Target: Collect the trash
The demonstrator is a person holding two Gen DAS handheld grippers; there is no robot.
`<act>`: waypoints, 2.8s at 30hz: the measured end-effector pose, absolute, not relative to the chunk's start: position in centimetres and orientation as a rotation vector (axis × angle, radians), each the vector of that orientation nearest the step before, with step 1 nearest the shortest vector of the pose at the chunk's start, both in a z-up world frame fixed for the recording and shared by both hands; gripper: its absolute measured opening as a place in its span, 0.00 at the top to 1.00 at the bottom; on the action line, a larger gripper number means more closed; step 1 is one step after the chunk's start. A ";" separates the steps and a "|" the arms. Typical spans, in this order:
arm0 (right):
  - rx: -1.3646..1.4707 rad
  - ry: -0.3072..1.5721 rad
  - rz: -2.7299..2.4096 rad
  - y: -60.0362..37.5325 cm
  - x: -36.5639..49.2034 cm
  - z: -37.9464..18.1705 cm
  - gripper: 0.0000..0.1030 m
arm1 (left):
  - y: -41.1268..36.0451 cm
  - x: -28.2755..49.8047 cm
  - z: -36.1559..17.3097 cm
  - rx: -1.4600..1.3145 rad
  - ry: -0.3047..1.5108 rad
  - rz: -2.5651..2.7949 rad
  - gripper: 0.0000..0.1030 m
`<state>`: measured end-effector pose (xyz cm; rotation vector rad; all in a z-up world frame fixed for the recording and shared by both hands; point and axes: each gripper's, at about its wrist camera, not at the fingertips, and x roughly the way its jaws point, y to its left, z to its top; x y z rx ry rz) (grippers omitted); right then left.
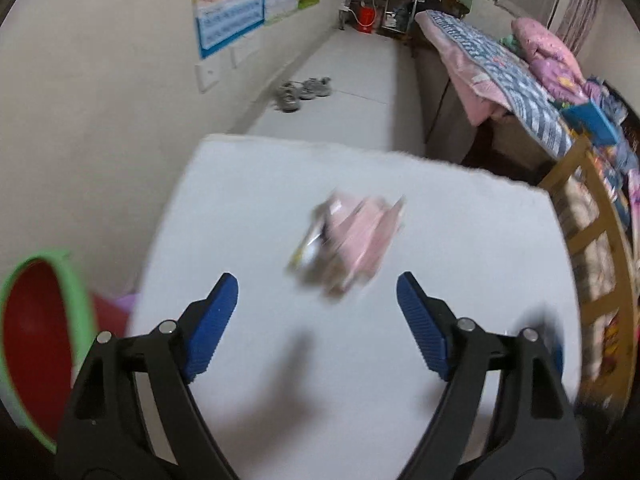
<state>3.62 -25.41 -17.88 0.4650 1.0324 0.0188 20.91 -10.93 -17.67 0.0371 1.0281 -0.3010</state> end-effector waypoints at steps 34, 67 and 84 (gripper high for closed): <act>0.406 0.988 0.032 -20.4 -1.9 -14.2 0.76 | -5.0 7.5 -12.2 0.162 0.935 -0.189 0.74; 0.185 0.983 0.150 -10.2 1.5 -11.3 0.60 | 6.0 2.3 -10.9 0.031 0.927 -0.051 0.74; 0.447 1.220 -0.043 -13.2 8.8 -21.3 0.41 | 7.1 1.5 -11.1 0.002 0.937 -0.052 0.74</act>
